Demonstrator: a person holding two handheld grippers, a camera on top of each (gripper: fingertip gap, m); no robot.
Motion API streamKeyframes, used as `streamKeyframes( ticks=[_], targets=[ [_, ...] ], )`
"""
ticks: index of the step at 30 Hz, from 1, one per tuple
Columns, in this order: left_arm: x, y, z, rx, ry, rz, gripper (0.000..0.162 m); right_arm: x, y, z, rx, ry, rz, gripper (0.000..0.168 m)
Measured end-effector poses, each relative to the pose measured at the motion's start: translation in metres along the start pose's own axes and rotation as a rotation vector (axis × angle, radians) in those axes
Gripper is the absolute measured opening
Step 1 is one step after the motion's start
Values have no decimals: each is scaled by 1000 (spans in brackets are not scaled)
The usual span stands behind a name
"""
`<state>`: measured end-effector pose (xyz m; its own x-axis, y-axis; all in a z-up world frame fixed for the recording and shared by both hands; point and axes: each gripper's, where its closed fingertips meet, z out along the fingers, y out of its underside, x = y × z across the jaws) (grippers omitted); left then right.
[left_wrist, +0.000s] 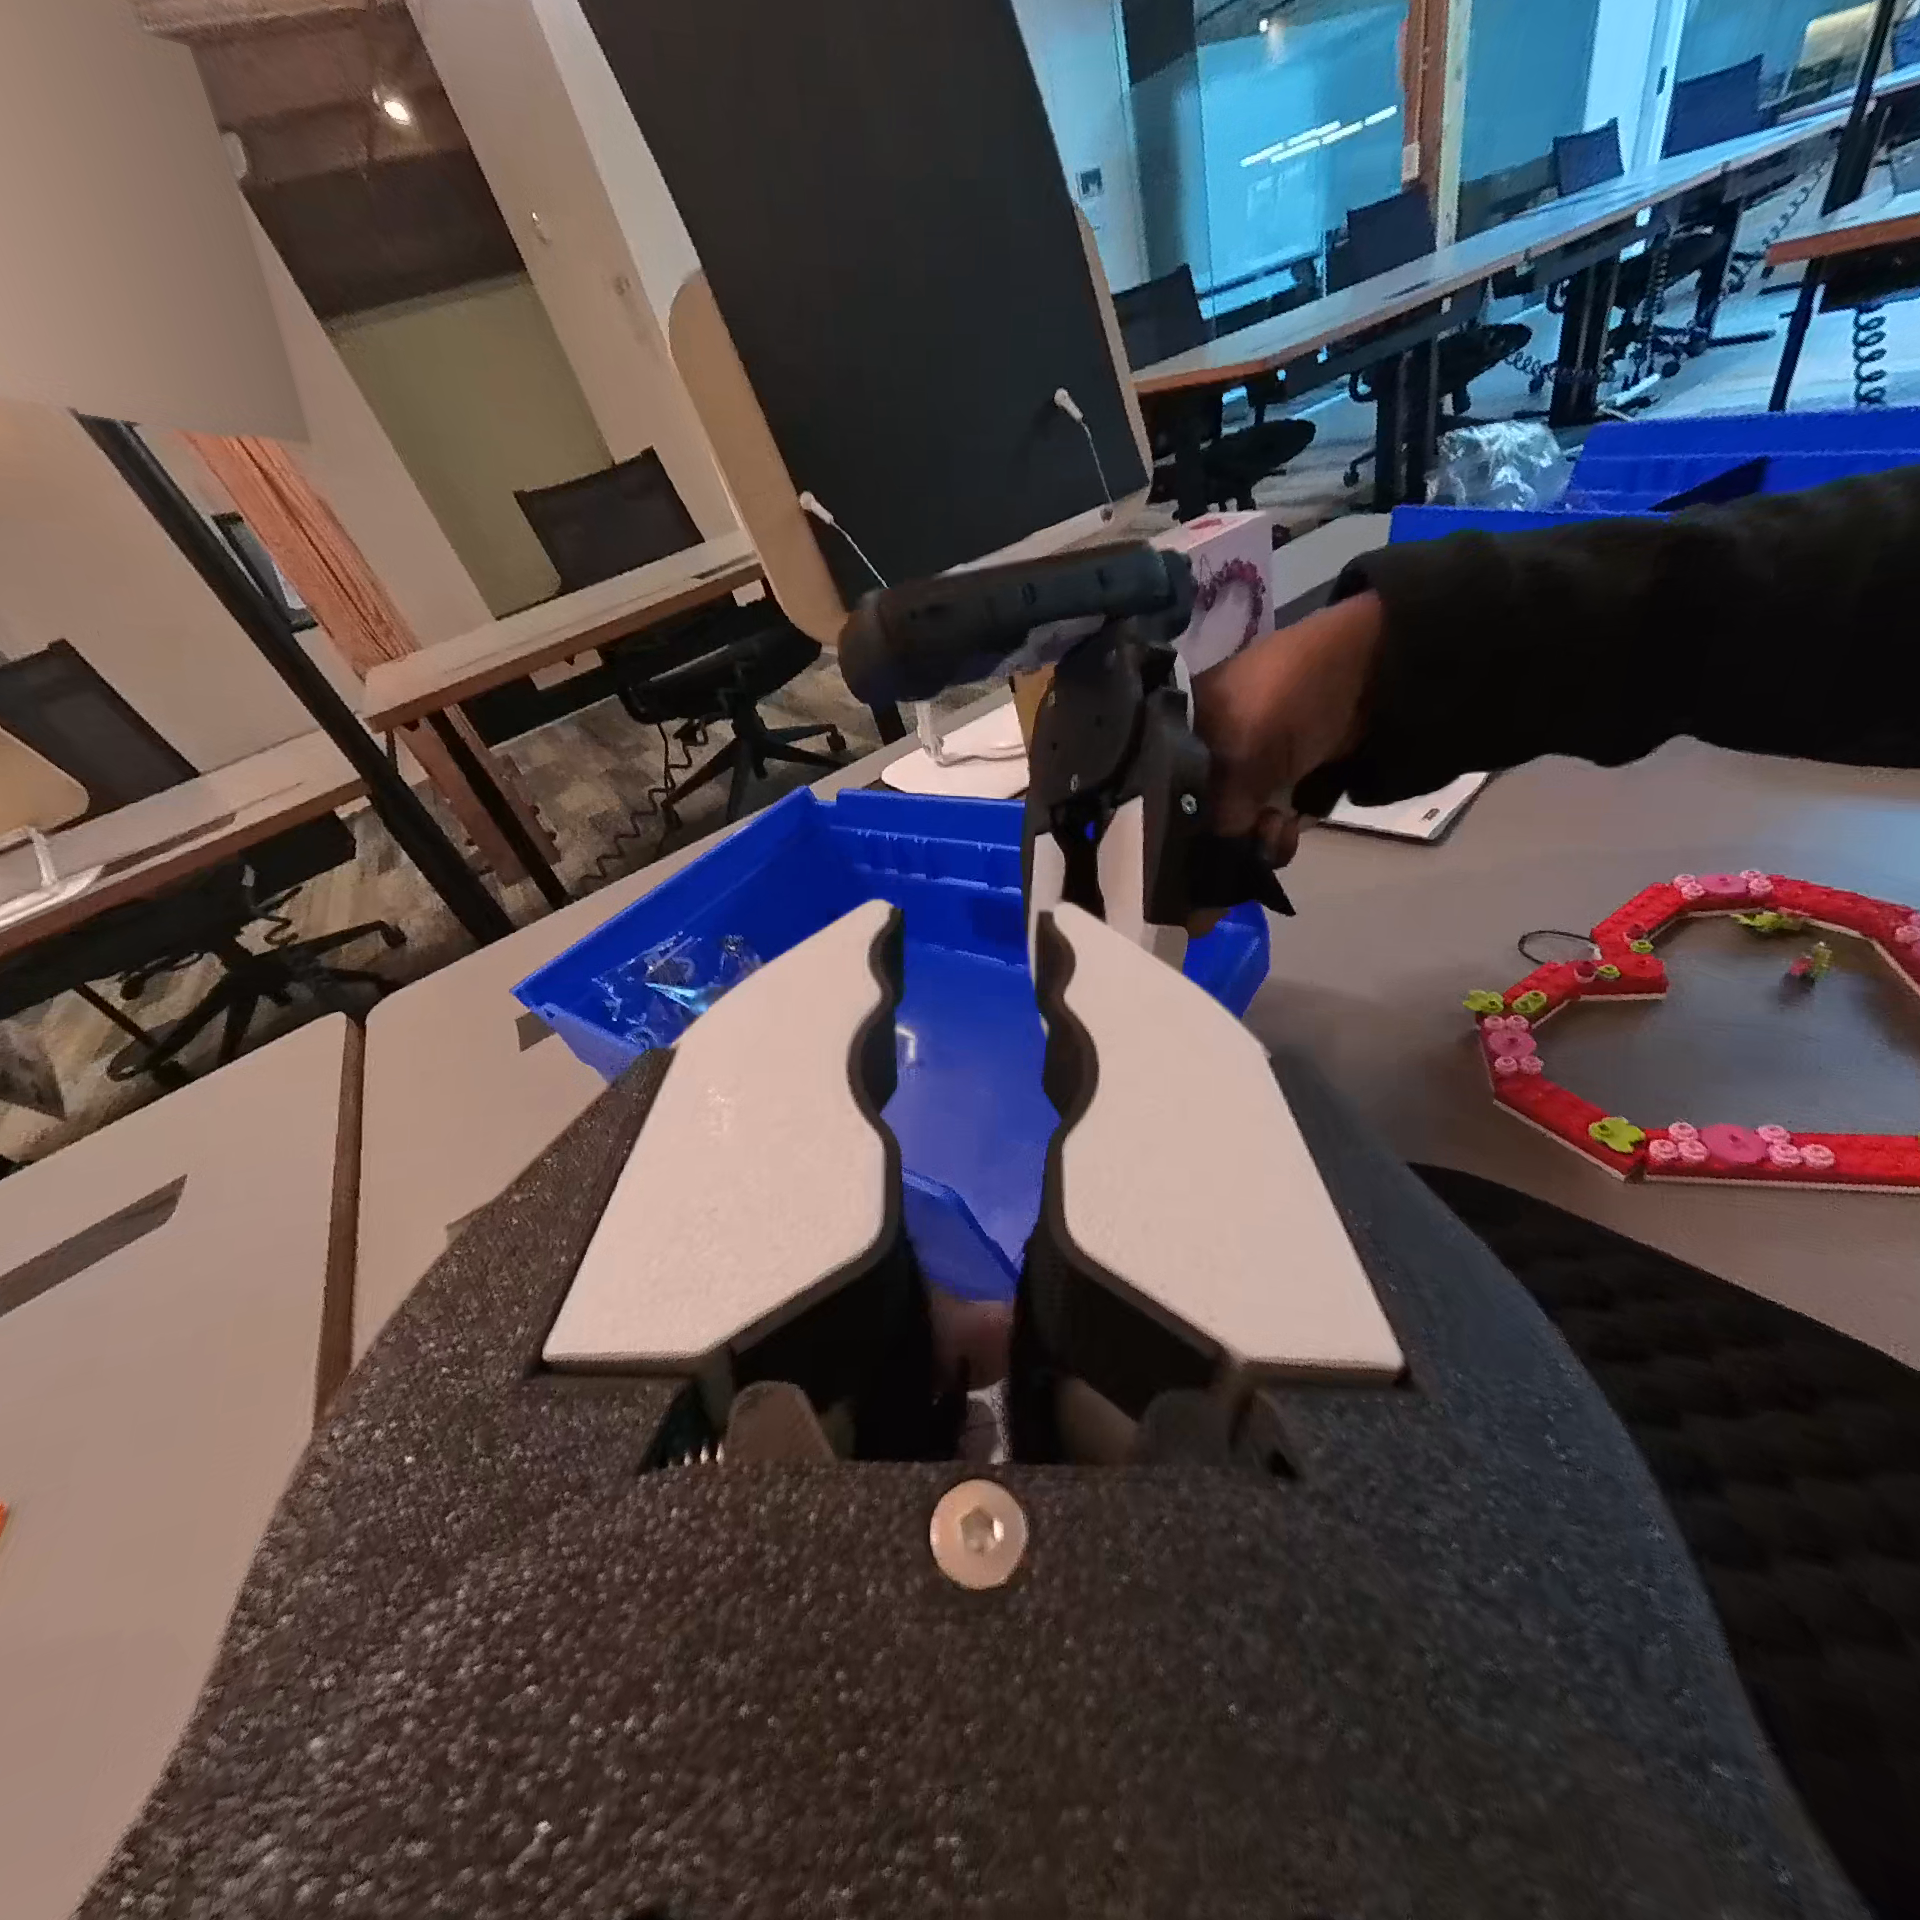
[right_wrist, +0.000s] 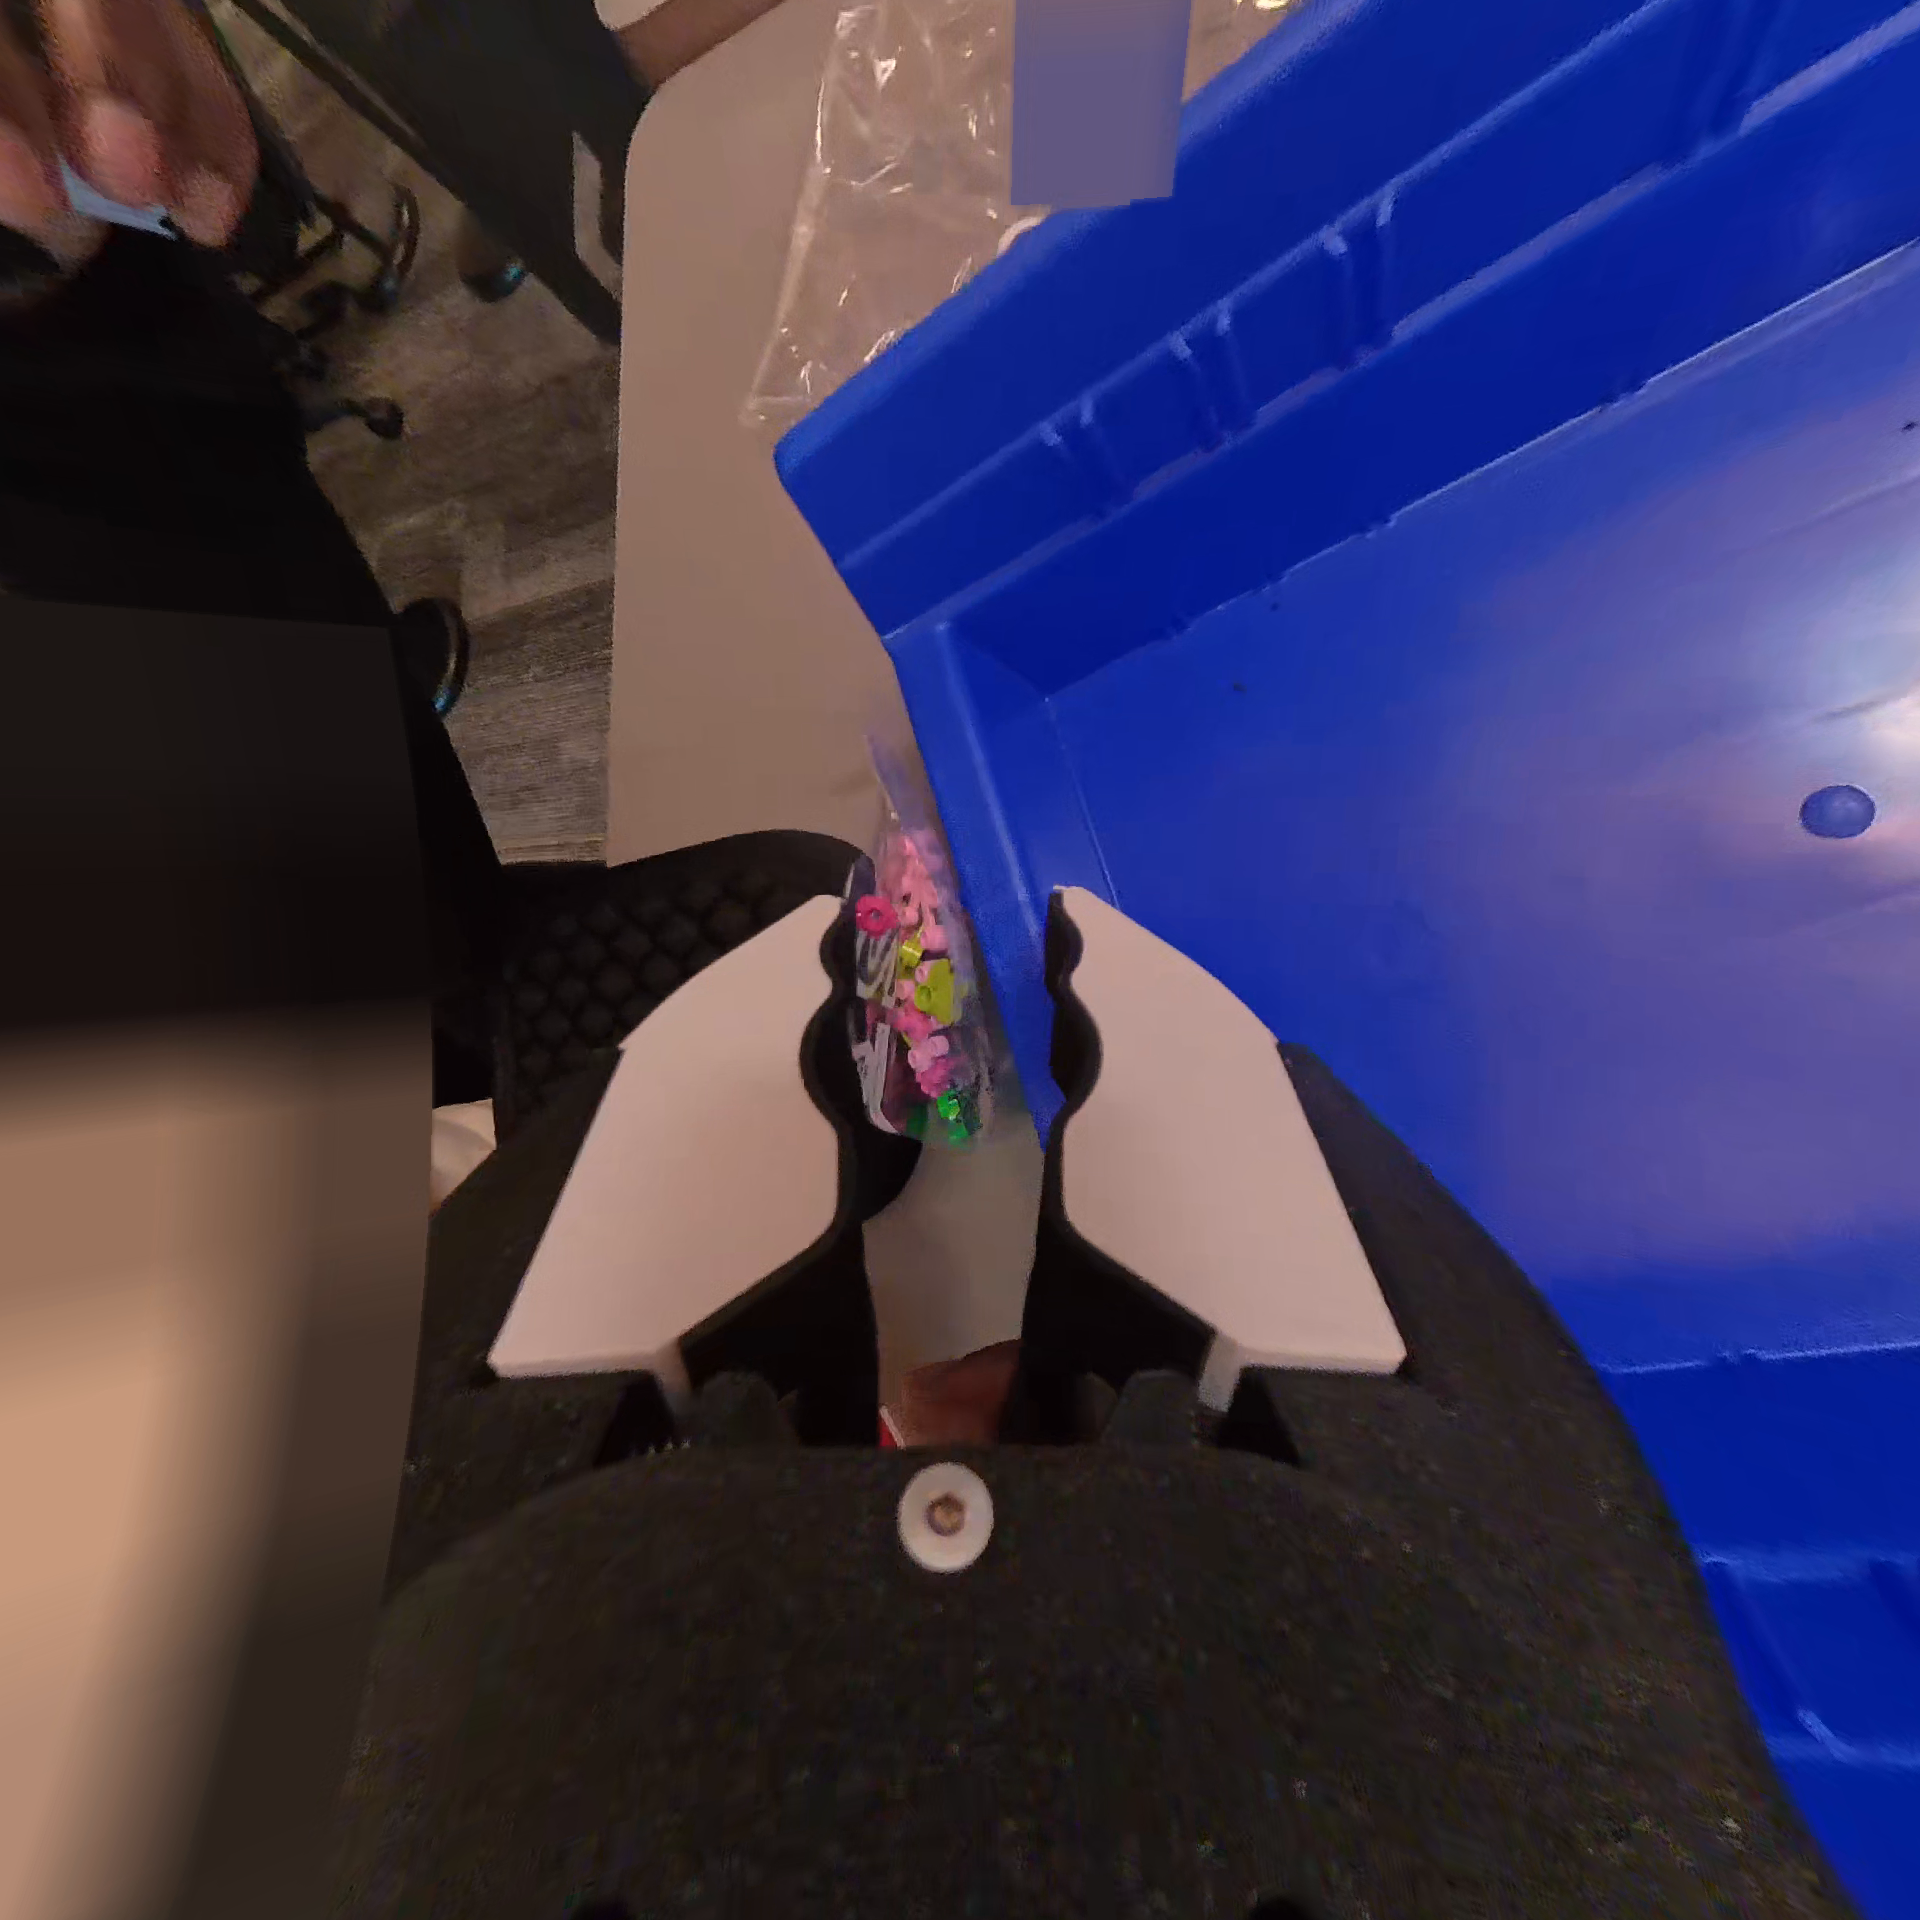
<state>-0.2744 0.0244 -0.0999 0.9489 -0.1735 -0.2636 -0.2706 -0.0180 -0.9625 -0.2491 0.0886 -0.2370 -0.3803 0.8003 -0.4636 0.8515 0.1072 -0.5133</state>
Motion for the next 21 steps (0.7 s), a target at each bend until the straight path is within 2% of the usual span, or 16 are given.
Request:
streamKeyframes(
  ticks=[6,12,19,21],
  targets=[
    [16,22,14,-132,91,-4,24,8,9,6,-69,49,35,42],
    [20,13,16,-86,104,3,21,17,10,3,-91,122,28,45],
    [15,12,12,-70,78,9,22,16,12,1,-98,129,22,48],
    [13,9,12,-59,64,21,22,13,5,-2,-56,122,-2,39]
  ],
)
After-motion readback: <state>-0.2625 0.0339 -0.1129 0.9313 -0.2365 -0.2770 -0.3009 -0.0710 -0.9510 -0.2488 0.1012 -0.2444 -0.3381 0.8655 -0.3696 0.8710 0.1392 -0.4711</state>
